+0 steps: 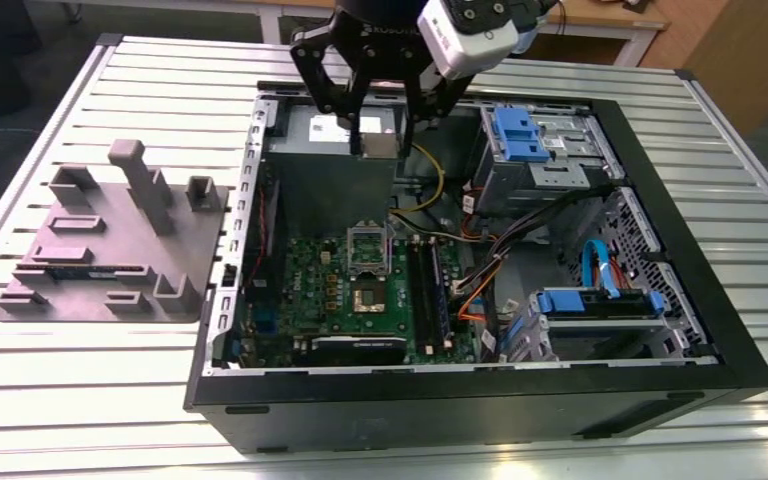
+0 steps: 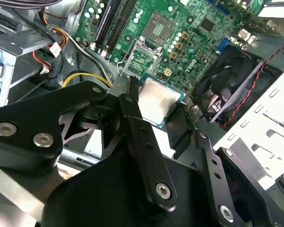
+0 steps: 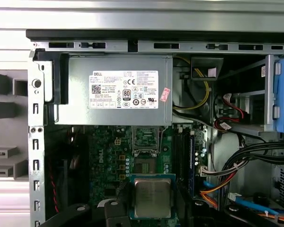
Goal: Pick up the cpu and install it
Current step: 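Place the cpu into insertion slot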
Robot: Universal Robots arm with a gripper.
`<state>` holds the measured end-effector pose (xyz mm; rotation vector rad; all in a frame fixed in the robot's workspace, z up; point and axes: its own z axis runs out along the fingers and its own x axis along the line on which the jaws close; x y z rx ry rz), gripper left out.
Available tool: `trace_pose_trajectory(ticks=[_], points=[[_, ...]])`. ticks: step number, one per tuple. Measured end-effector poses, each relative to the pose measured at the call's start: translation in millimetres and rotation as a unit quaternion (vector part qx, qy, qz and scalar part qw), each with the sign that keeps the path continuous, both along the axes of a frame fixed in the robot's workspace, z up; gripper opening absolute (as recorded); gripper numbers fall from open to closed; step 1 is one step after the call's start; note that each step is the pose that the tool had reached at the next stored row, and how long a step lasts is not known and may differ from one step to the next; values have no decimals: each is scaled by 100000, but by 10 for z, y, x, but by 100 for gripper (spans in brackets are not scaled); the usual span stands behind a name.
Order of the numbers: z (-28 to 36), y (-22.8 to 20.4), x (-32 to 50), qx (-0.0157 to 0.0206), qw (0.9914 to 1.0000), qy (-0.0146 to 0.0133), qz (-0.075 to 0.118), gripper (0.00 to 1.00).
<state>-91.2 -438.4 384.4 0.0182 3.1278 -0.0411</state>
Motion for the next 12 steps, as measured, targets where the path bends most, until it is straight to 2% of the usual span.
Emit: trace_pose_trajectory(ticks=[12], points=[[-36, -13, 3, 1, 100000, 0, 0, 47]])
